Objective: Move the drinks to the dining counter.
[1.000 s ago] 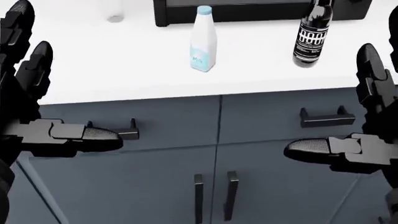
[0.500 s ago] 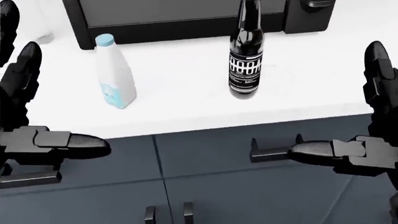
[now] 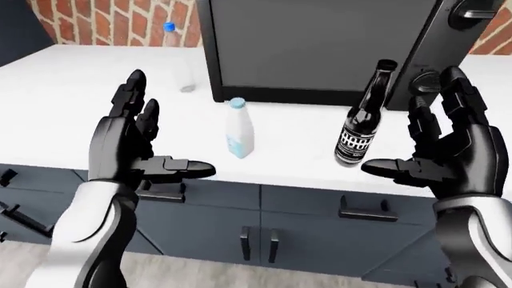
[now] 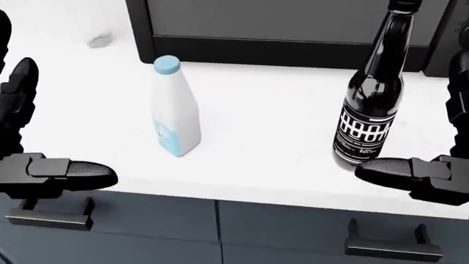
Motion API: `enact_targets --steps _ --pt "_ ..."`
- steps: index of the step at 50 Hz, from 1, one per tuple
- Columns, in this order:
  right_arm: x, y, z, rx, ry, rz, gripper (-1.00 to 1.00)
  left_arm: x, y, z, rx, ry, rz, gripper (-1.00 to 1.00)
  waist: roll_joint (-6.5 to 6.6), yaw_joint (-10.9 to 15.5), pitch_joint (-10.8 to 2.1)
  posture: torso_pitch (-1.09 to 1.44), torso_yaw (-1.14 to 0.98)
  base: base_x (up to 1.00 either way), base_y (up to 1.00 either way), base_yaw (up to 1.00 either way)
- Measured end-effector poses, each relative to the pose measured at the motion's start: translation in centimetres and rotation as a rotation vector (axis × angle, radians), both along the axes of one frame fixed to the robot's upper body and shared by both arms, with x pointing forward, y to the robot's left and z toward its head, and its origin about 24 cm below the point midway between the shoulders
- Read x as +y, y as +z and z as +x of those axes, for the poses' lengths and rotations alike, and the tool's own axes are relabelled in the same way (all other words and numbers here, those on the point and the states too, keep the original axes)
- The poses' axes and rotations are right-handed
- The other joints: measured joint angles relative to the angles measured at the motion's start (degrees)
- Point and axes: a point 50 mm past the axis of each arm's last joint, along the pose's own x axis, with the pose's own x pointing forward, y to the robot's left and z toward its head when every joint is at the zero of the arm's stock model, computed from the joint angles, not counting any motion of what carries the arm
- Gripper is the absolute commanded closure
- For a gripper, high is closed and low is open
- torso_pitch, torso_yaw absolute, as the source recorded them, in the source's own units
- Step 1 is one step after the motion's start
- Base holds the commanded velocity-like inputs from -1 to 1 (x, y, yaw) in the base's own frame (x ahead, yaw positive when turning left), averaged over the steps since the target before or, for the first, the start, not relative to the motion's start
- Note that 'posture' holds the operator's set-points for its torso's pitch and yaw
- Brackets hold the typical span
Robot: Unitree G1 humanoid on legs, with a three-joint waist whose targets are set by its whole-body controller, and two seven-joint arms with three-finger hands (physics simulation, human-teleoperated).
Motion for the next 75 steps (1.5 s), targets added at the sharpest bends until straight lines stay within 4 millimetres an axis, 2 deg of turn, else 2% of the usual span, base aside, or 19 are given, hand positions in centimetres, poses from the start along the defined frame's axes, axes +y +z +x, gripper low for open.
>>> enact_targets --steps 2,3,4,5,7,10,13,15,18,21,27,49,55,57,60,64,65,66,75 --pt "-0.3 -0.2 -0.1 0.002 -0.009 0.004 -1.00 0.1 0.0 -0.1 0.003 0.007 0.000 -1.00 0.77 0.0 0.55 0.00 0.00 0.00 0.00 0.00" --pt "-0.4 -0.2 -0.2 0.002 -0.013 0.004 -1.00 0.1 0.0 -0.1 0.005 0.010 0.000 -1.00 2.16 -0.1 0.98 0.00 0.00 0.00 0.00 0.00" --pt "-0.7 -0.2 -0.5 0.002 -0.022 0.003 -1.00 0.1 0.1 -0.1 0.002 0.011 0.003 -1.00 3.09 -0.1 0.88 0.00 0.00 0.00 0.00 0.00" --pt "-1.0 -0.2 -1.0 -0.002 -0.039 0.000 -1.00 0.0 0.3 -0.2 -0.008 0.008 0.007 -1.00 3.26 -0.1 0.53 0.00 0.00 0.00 0.00 0.00" --pt "-1.7 0.1 -1.9 -0.025 -0.076 -0.009 -1.00 -0.1 0.8 -0.5 -0.041 0.002 0.013 -1.00 2.63 0.0 0.58 0.00 0.00 0.00 0.00 0.00" --pt "-1.6 0.4 -2.3 -0.056 -0.097 -0.035 -1.00 -0.2 0.9 -0.7 -0.052 0.008 0.015 -1.00 1.27 0.9 1.63 0.00 0.00 0.00 0.00 0.00" --pt "-0.3 -0.5 -1.3 -0.038 -0.053 -0.059 -1.00 -0.2 0.6 -0.5 -0.035 0.009 0.012 -1.00 -2.25 1.8 0.91 0.00 0.00 0.00 0.00 0.00" --pt "0.1 -1.6 -0.7 0.006 -0.036 -0.060 -1.00 -0.4 0.0 -0.4 -0.005 -0.006 0.003 -1.00 -1.17 1.6 1.34 0.00 0.00 0.00 0.00 0.00" --pt "-0.3 -2.7 -0.2 0.065 -0.060 -0.060 -1.00 -0.4 -0.4 -0.3 0.023 -0.017 0.002 -1.00 0.48 1.4 0.81 0.00 0.00 0.00 0.00 0.00" --pt "-0.1 -3.2 0.1 0.076 -0.076 -0.072 -1.00 -0.3 0.1 -0.4 -0.002 -0.009 0.007 -1.00 1.08 1.1 0.10 0.00 0.00 0.00 0.00 0.00" --pt "1.5 -3.8 0.8 0.073 -0.036 -0.112 -1.00 0.0 0.6 -0.9 -0.036 -0.001 0.006 -1.00 1.13 1.1 -0.93 0.00 0.00 0.00 0.00 0.00" --pt "3.4 -6.2 1.9 0.134 0.004 -0.232 -0.99 0.5 0.9 -0.9 -0.029 0.014 0.000 -1.00 1.26 0.8 -0.70 0.00 0.00 0.00 0.00 0.00" --pt "3.2 -6.8 2.2 0.145 -0.003 -0.232 -0.44 0.5 0.9 -1.0 -0.033 0.012 0.001 -1.00 1.31 0.9 -0.67 0.00 0.00 0.00 0.00 0.00" --pt "3.1 -6.7 2.1 0.142 -0.007 -0.230 -0.30 0.4 1.0 -1.0 -0.034 0.012 0.001 -1.00 1.34 0.9 -0.66 0.00 0.00 0.00 0.00 0.00" --pt "3.1 -6.4 2.0 0.132 -0.009 -0.230 -0.22 0.4 1.0 -1.0 -0.034 0.009 0.001 -1.00 1.33 0.9 -0.64 0.00 0.00 0.00 0.00 0.00" --pt "3.2 -6.3 2.0 0.126 -0.002 -0.227 0.33 0.3 1.1 -1.2 -0.039 0.007 0.002 -1.00 1.32 0.9 -0.72 0.00 0.00 0.00 0.00 0.00" --pt "3.3 -6.2 2.0 0.124 0.001 -0.226 0.60 0.3 1.1 -1.2 -0.038 0.004 0.002 -1.00 1.32 1.0 -0.73 0.00 0.00 0.00 0.00 0.00" --pt "3.3 -6.2 2.0 0.121 0.003 -0.223 0.98 0.2 1.1 -1.1 -0.037 0.003 0.001 -1.00 1.32 1.0 -0.73 0.00 0.00 0.00 0.00 0.00" --pt "2.8 -4.6 1.1 0.099 -0.019 -0.215 1.00 0.1 0.2 -1.1 -0.015 0.004 -0.001 -1.00 1.32 1.2 -0.54 0.00 0.00 0.00 0.00 0.00"
